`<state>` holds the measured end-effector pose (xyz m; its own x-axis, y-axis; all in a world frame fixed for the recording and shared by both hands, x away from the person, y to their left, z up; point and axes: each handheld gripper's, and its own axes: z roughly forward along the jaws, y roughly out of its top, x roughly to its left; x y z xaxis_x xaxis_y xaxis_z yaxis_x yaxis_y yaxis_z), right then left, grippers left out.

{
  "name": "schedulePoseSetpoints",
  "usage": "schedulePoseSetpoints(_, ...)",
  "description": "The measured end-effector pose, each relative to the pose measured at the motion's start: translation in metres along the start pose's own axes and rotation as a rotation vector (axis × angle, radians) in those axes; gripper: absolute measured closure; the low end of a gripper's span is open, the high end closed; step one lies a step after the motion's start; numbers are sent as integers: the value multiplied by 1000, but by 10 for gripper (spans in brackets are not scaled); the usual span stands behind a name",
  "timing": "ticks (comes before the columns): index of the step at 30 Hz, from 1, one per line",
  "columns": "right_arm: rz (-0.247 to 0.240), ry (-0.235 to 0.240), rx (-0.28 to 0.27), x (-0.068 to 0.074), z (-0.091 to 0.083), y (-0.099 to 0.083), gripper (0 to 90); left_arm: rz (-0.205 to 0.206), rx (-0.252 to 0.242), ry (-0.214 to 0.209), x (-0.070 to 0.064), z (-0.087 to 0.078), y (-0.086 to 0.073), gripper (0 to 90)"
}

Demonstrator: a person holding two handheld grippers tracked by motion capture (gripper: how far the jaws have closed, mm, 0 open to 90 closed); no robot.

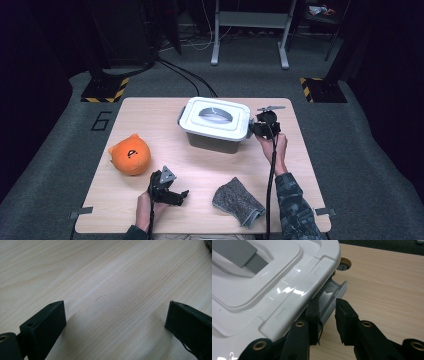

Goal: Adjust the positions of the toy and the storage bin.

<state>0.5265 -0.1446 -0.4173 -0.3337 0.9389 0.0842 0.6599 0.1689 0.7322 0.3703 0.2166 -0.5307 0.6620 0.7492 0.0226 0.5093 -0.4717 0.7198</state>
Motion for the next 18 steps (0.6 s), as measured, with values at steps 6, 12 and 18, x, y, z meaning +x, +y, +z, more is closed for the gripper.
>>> schedulePoseSetpoints(6,-11,-11,11,2,-3,-1,727,-1,-1,0,0,0,0,27)
schedulePoseSetpoints(12,-13,-5,9,-1,-4,-1,668,0,1,-3,0,0,0,27)
schedulePoseSetpoints(18,-53,-9,2,-7,-12,2,465,5,1,0,0,0,0,27)
